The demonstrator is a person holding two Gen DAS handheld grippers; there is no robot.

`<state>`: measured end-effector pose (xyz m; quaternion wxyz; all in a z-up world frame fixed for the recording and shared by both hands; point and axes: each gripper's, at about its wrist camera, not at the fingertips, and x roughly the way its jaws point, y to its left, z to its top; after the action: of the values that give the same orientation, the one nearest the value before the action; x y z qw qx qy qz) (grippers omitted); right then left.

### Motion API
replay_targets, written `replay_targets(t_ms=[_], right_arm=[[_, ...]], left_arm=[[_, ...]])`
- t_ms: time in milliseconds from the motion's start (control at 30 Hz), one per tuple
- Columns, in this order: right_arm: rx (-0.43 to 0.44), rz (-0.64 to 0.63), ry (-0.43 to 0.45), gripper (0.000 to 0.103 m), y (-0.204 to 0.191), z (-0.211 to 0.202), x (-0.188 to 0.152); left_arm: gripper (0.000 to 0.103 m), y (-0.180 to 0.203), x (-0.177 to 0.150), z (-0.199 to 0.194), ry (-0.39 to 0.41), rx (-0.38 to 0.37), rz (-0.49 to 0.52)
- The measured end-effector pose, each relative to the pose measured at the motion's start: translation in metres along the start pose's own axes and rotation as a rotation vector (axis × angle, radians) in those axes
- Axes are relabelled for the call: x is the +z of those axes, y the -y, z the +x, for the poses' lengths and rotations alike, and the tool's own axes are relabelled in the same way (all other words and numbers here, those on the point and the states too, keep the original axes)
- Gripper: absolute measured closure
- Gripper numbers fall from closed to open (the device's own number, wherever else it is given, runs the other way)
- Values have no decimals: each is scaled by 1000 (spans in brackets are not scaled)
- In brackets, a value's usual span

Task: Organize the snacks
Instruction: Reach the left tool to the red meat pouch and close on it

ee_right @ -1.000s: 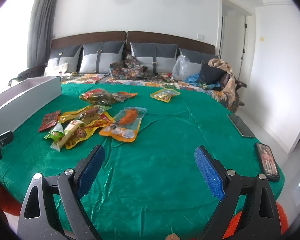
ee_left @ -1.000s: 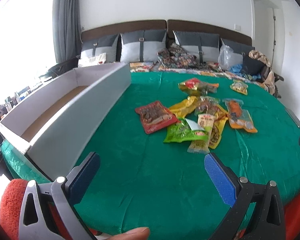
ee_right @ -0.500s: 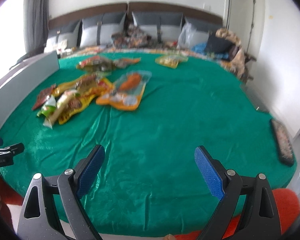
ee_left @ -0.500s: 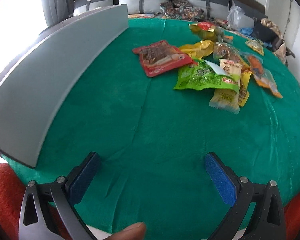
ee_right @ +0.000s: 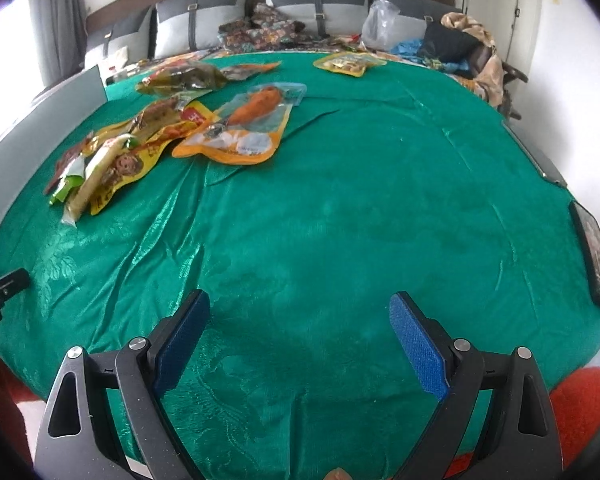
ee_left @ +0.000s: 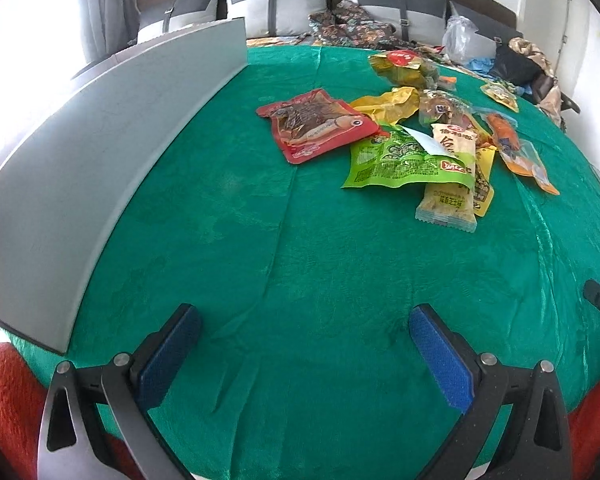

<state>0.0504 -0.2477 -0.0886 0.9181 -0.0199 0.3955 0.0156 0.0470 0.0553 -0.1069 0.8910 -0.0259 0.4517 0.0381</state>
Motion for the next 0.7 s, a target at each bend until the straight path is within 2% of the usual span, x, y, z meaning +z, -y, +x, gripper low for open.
replay_targets(t_ms=[67,167,267,333,400,467,533,600,700], right_arm=[[2,3,-9,10,0,2,0],[4,9,-13,10,1,3,1],[7,7,-13,10,0,3,1],[10,3,-10,9,-1,3,1],[13,2,-10,9,0,4,1],[15,1,-11,9,0,5,2],[15,-1,-11,9,0,5,2],[17,-2,-13,9,0,5,2],[19,-4,-15,9,0,5,2]], left_arm=[[0,-1,-1,0,15,-10,17],[0,-1,2,0,-3,-19,24],[0,-3,8,2,-60,-37,32],[0,-9,19,2,-99,-100,-12],[0,-19,46,-2,-90,-203,-88],[0,-24,76,-1,-76,-225,-117],[0,-26,116,11,-105,-244,-135],[0,-23,152,36,-162,-235,-141],[0,-18,182,74,-229,-154,-142]])
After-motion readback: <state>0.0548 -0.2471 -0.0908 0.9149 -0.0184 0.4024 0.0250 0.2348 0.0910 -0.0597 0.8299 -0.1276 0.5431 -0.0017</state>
